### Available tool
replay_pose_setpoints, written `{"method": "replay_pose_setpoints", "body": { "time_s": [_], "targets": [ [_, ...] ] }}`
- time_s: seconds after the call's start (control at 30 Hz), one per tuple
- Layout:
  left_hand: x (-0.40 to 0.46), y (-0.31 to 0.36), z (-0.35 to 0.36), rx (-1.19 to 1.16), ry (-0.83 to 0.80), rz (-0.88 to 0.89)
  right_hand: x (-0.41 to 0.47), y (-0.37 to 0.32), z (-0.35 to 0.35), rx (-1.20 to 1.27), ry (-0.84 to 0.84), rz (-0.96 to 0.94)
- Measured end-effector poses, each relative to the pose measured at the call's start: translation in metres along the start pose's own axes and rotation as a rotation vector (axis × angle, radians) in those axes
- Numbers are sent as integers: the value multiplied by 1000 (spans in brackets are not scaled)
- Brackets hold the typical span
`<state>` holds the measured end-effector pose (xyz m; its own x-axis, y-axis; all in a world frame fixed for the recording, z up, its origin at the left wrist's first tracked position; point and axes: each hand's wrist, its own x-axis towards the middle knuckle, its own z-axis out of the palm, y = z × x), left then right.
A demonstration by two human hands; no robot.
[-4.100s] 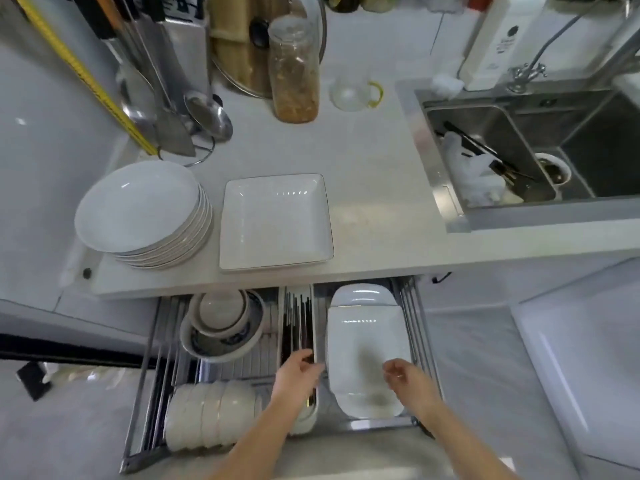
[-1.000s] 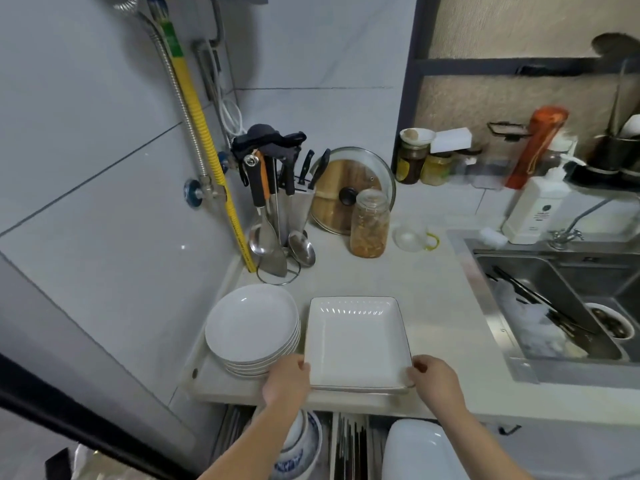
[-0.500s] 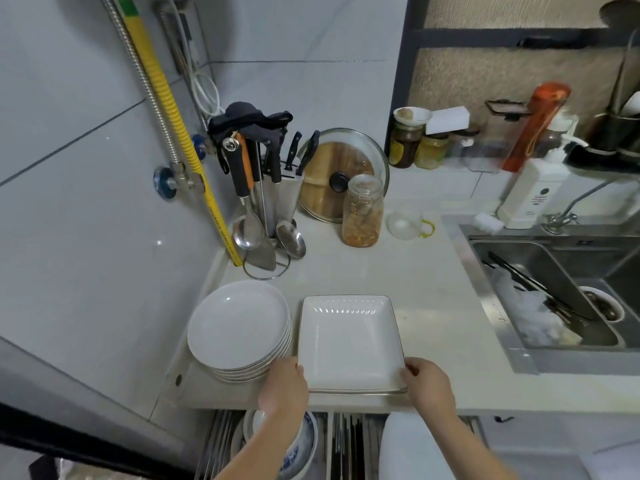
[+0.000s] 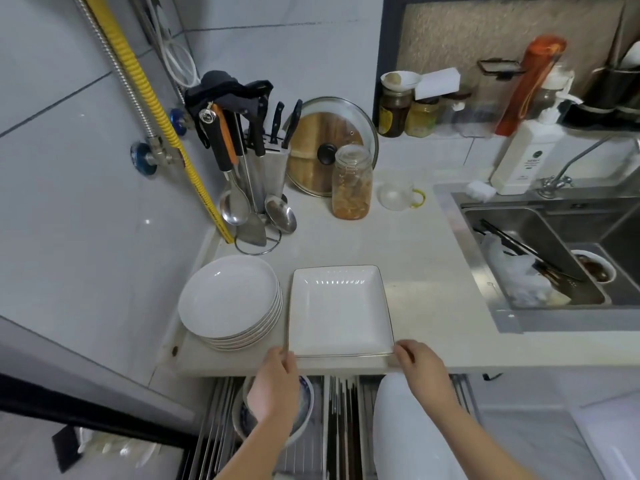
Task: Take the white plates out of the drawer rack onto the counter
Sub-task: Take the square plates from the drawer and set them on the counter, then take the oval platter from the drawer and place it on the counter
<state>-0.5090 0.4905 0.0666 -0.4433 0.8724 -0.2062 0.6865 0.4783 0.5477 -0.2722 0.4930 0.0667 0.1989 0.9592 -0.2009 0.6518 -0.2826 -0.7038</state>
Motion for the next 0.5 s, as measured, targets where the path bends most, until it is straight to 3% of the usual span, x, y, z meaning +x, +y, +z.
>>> {"method": "replay_pose_setpoints", "body": {
  "time_s": [0.2, 0.5],
  "targets": [
    [-56, -15, 33, 90, -158, 46, -48, 56, -3, -36, -30, -5],
    [-123, -22, 118, 176, -456, 114, -92, 157, 12, -119, -158, 257]
  ]
}}
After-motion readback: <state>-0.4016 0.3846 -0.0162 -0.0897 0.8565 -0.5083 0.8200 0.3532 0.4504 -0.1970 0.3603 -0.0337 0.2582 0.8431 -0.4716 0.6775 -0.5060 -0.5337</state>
